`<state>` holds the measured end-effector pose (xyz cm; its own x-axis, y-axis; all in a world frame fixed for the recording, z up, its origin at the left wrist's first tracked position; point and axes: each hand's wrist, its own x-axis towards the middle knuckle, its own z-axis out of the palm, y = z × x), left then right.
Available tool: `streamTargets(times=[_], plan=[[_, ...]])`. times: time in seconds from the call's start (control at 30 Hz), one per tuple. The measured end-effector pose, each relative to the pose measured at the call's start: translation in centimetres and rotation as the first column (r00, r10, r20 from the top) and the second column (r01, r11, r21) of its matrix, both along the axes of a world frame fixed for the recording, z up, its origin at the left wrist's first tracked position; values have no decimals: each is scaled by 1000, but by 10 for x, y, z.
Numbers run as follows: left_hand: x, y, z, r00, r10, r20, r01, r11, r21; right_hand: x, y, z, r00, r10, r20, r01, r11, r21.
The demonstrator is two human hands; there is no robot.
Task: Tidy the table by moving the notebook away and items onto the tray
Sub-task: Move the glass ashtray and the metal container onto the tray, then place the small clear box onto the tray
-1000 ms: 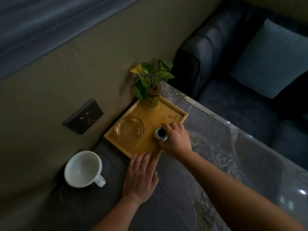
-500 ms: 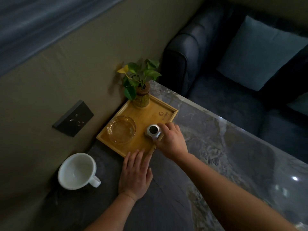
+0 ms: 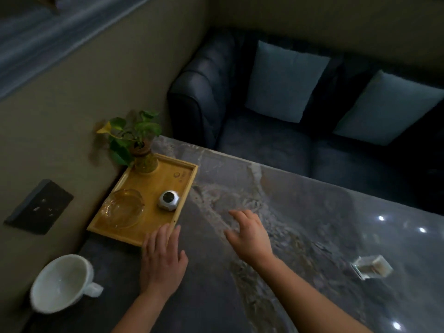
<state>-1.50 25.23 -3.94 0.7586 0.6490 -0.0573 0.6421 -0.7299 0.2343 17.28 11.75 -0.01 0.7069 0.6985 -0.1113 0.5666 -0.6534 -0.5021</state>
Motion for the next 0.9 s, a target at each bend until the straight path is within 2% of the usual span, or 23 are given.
streamTargets(times=[0.17, 0.4, 0.63, 0.9], plan=[[26, -37, 23, 978, -199, 62, 195, 979, 63, 4, -78, 2, 983, -176, -45, 176, 984, -7], [62, -95, 37, 918, -396, 39, 391, 916, 88, 10, -179, 8, 906, -412, -93, 415, 910, 10], [101, -144, 25, 872, -487, -41, 488, 872, 22, 16, -259, 4, 784, -605, -139, 614, 788, 31], [165, -189, -7, 843, -532, -74, 533, 846, -9, 35, -321, -16, 671, -717, -189, 730, 684, 0]])
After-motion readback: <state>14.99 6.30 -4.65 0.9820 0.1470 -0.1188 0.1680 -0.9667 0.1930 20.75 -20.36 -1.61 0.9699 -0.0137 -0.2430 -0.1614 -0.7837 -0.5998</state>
